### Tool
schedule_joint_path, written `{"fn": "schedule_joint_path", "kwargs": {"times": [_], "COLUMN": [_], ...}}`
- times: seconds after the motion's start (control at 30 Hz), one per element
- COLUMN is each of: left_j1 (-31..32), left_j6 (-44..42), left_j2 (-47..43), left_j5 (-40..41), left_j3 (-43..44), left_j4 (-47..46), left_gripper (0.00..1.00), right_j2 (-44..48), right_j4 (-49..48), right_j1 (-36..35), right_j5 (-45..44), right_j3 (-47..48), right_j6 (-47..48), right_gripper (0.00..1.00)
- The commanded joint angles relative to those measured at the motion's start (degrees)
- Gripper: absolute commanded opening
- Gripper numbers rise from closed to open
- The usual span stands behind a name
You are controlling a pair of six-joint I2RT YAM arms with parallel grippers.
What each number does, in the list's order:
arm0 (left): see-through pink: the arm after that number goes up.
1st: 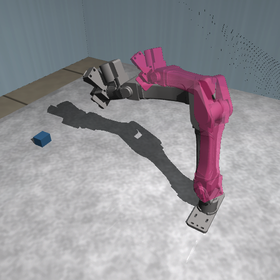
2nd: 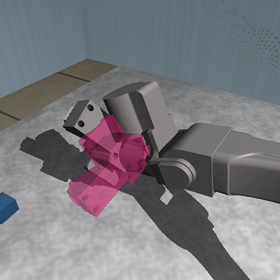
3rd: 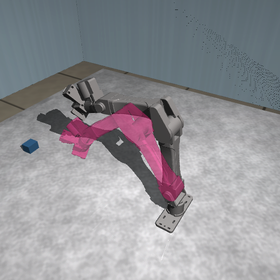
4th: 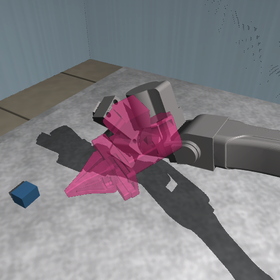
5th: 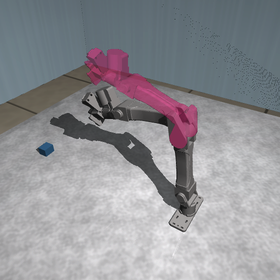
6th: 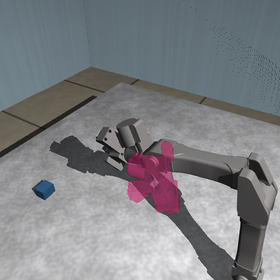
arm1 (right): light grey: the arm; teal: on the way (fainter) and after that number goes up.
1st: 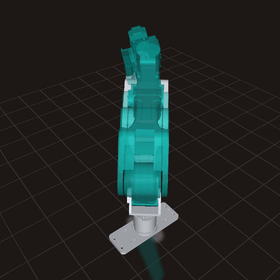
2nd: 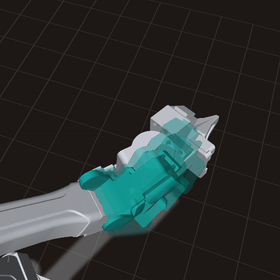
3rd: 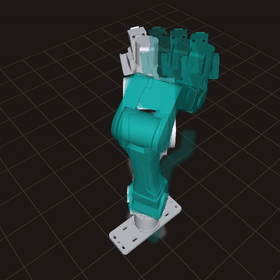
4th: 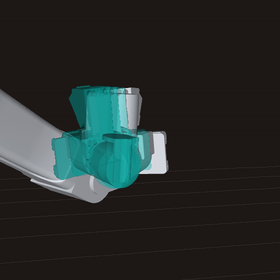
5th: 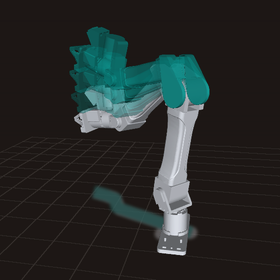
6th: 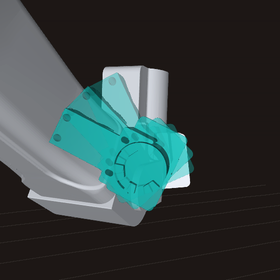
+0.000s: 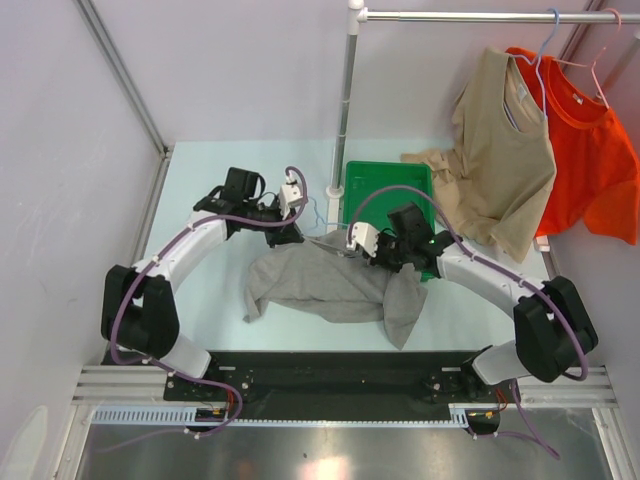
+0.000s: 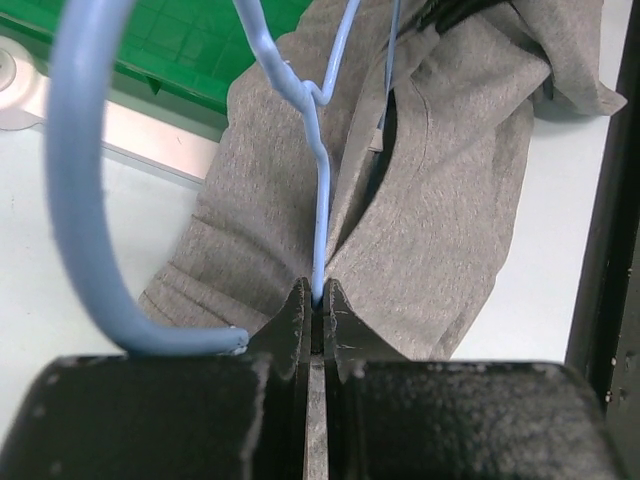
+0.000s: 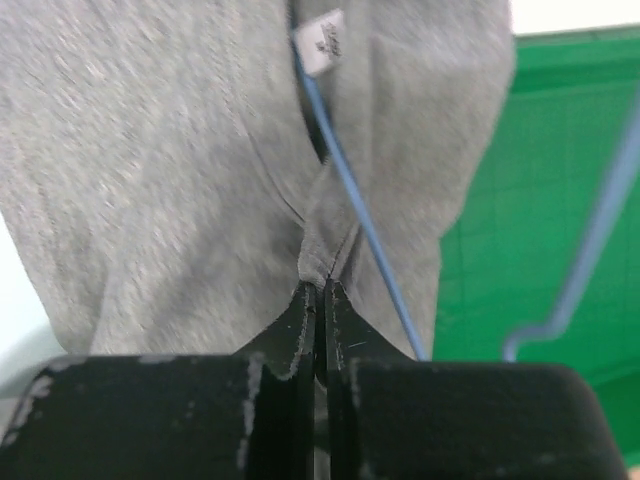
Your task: Place the t-shirt on the hanger
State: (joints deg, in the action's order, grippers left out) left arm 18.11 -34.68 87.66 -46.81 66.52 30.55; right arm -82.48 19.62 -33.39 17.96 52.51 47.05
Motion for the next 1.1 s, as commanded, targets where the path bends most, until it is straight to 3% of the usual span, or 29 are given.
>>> {"fn": "schedule_joint_path", "kwargs": {"times": [0.0,0.4,0.6,0.87,1.07], "left_j1": [-1.67,-6.86,-7.56,-7.91,-9.05], "left_j6": [-1.27,-2.68,-2.32,-10.50,-7.79], "left_j2": [-2.75,-7.15,-9.26,-12.42,-13.48], "left_j5": [-3.72,-10.67,-9.18,-6.98,-6.89], "left_j3": [0.19,-1.57,-4.12,-8.24,-9.92], "left_j4": [-0.40,0.66,-1.54,0.48,-1.88], "left_gripper": [0.00,0.00,0.00,0.00,0.00], "right_j2": [3.99,4.35,1.89,-3.56,-7.43], "right_j4": [1.91,5.60,8.94,16.59,19.05], "right_j1": [3.06,15.35,20.55,26.61,30.21], "right_j5": [-1.43,5.40,14.37,22.73,25.02], "right_j3": [0.84,3.30,7.07,12.17,14.37], "right_j6": [-0.29,-8.37,-11.71,-11.63,-10.66], "right_gripper": [0.00,0.00,0.00,0.00,0.00]}}
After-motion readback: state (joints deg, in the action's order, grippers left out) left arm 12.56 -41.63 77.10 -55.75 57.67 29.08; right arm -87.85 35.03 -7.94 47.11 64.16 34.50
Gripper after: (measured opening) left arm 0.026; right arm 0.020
